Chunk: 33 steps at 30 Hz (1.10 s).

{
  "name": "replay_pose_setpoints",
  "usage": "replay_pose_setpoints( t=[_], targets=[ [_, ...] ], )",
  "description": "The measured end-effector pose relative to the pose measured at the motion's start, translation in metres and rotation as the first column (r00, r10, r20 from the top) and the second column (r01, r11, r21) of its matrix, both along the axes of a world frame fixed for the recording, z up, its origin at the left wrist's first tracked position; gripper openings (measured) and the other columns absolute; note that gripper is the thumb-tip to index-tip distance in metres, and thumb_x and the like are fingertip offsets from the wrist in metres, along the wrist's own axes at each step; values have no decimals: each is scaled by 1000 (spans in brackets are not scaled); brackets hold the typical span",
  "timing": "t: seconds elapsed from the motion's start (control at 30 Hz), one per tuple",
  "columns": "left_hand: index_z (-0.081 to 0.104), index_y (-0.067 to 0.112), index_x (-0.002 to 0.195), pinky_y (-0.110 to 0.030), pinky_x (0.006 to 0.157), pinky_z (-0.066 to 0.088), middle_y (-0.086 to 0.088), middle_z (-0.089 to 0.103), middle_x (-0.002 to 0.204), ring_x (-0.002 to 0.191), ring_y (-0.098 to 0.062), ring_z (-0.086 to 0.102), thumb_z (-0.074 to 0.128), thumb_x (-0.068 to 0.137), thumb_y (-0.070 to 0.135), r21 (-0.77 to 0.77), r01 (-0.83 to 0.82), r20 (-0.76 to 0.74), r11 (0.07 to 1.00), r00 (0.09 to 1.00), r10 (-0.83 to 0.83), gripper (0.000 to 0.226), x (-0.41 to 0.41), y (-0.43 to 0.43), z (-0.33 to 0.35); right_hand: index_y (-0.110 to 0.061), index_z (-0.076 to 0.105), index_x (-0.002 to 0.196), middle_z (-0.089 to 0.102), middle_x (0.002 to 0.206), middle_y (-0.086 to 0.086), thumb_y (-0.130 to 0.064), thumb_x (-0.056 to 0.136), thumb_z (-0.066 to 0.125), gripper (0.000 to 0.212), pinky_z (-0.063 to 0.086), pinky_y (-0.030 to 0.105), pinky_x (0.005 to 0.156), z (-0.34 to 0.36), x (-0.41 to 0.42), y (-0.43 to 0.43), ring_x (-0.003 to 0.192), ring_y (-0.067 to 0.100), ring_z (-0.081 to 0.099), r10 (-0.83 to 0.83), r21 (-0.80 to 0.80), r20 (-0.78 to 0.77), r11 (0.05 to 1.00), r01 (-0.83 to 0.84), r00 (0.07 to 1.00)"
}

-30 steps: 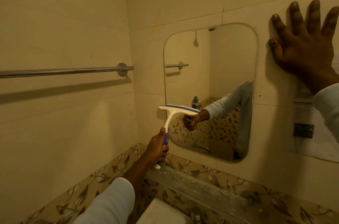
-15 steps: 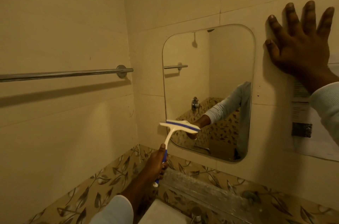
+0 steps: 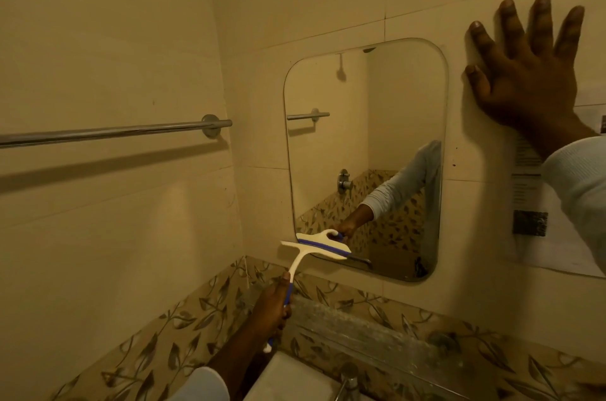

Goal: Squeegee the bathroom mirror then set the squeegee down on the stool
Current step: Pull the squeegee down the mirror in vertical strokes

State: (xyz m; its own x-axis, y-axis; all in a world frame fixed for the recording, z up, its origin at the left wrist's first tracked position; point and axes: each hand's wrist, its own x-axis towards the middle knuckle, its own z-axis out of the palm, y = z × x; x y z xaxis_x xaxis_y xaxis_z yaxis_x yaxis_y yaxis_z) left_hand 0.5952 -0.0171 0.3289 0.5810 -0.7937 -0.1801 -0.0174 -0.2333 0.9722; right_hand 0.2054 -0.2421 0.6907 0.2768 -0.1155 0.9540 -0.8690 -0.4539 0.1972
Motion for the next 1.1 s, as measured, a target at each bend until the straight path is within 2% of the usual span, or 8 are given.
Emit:
replay_pose_setpoints(
  t=[0.17, 0.27, 0.43, 0.67, 0.83, 1.1],
  targets=[
    [64, 10, 100, -24, 48, 30, 3, 47, 60, 46, -11, 39, 43, 101, 59, -24, 37, 163, 999, 986, -33, 53, 8, 19, 13, -38, 4, 171, 2, 180, 8, -67, 107, 18, 73, 4, 78, 123, 1, -1, 1, 163, 45, -4, -4, 23, -5, 1000, 4, 1000],
    [61, 8, 93, -24, 47, 30, 0, 46, 62, 45, -13, 38, 40, 97, 64, -136, 54, 226, 989, 974, -23, 60, 10, 27, 57, -36, 7, 172, 5, 179, 10, -66, 107, 18, 72, 2, 77, 124, 0, 0, 0, 163, 46, -2, -16, 21, 1, 1000, 15, 1000],
    [52, 13, 89, -24, 42, 29, 1, 42, 57, 45, -16, 31, 36, 102, 62, -374, 86, 86, 924, 995, -58, 53, -15, 21, 179, -35, 8, 172, 5, 179, 10, -65, 107, 17, 72, 0, 75, 125, 2, 0, 1, 163, 46, 0, -18, 17, -3, 1000, 18, 1000],
    [51, 18, 85, -22, 39, 25, 4, 41, 55, 42, -12, 29, 40, 95, 73, -513, 140, 122, 847, 988, -90, 57, -61, -20, 294, -36, 5, 172, 3, 180, 8, -65, 107, 17, 72, -3, 72, 126, 2, -1, -2, 164, 44, -2, -36, -2, 1, 999, 36, 999],
    [52, 17, 85, -21, 39, 27, 5, 45, 51, 40, -12, 30, 42, 91, 77, -511, 138, 161, 848, 985, -63, 60, -77, -45, 315, -35, 6, 172, 2, 180, 7, -65, 107, 18, 72, -5, 69, 126, 2, -1, -4, 164, 43, -3, -51, -12, 0, 999, 51, 999],
    [52, 17, 84, -21, 39, 28, 5, 45, 52, 40, -9, 31, 41, 91, 78, -506, 132, 149, 853, 987, -64, 62, -82, -59, 314, -35, 6, 172, 1, 180, 7, -65, 108, 18, 71, 0, 72, 127, 2, -2, -8, 164, 43, -2, -46, -35, 6, 998, 46, 999]
  ],
)
